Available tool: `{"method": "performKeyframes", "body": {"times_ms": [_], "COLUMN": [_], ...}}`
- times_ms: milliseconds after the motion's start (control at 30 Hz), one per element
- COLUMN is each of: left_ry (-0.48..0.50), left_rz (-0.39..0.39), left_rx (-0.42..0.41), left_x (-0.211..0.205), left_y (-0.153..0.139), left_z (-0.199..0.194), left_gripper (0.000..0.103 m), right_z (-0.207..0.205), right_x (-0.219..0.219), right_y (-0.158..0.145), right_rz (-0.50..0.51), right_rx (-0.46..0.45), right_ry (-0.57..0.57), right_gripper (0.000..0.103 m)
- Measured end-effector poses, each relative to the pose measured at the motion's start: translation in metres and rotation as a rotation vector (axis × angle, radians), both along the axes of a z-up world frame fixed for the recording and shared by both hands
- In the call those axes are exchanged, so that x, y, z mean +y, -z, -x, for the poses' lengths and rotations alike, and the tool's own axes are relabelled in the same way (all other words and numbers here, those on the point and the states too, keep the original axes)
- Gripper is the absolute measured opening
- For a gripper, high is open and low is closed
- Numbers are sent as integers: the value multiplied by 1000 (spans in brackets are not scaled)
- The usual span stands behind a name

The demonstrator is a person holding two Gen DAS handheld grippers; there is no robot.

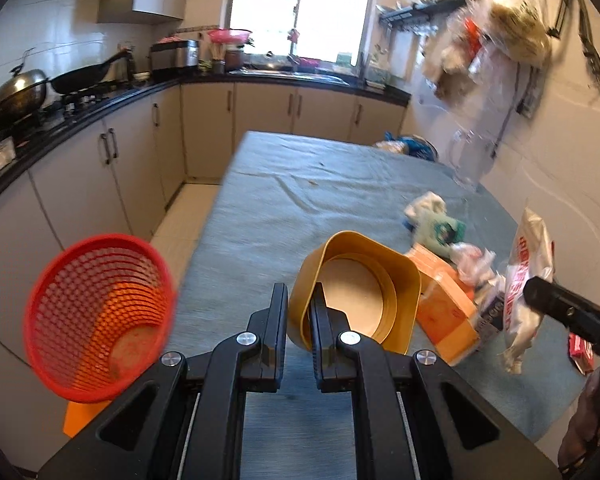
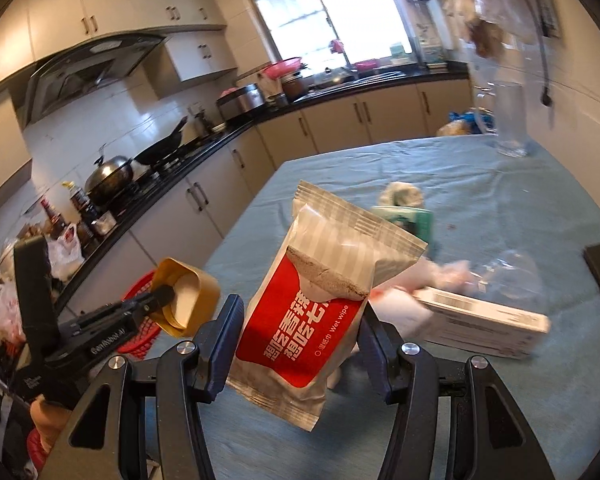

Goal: Collect trash
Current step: 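Carry the yellow lid and snack bag over the red basket with both tools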

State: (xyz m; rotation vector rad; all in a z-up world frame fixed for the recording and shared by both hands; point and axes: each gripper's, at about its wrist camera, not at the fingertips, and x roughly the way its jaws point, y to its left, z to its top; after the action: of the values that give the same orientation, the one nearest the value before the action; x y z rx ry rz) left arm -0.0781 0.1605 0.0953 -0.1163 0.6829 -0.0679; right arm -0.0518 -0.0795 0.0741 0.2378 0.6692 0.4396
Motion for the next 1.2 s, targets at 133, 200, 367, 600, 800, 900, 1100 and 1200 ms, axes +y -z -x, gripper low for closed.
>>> {"method": "performKeyframes", "body": {"times_ms": [133,200,367,600,800,900,1100,1200], "left_ry": [-66,-109,-206,-328,-372,-386,-393,-387], "left_rz": [5,7,0,-20,-29,-45,-66,-75], "left_rx": [-24,-32,-39,-7,41,56,91,98], "left_x": [37,60,111,170,196,202,208,210], "left_y": [-9,-12,-14,3,28,39,60,67], "left_z": [9,14,27,41,41,37,28,24], "left_gripper": [10,10,10,10,10,10,10,10], "right_z": [-10,-16,-27,-42,-51,-60,-75,-81], "right_x": [32,51,98,171,231,259,293,301], "right_y": [-2,-3,-4,0,5,12,36,47], "right_rz": [9,10,15,14,19,34,67,87], "right_rx": [3,9,19,43,43,46,97,118], "right_ry": [-65,-103,-180,-314,-413,-446,-483,-489], "right_gripper": [60,60,60,60,60,60,60,60]}}
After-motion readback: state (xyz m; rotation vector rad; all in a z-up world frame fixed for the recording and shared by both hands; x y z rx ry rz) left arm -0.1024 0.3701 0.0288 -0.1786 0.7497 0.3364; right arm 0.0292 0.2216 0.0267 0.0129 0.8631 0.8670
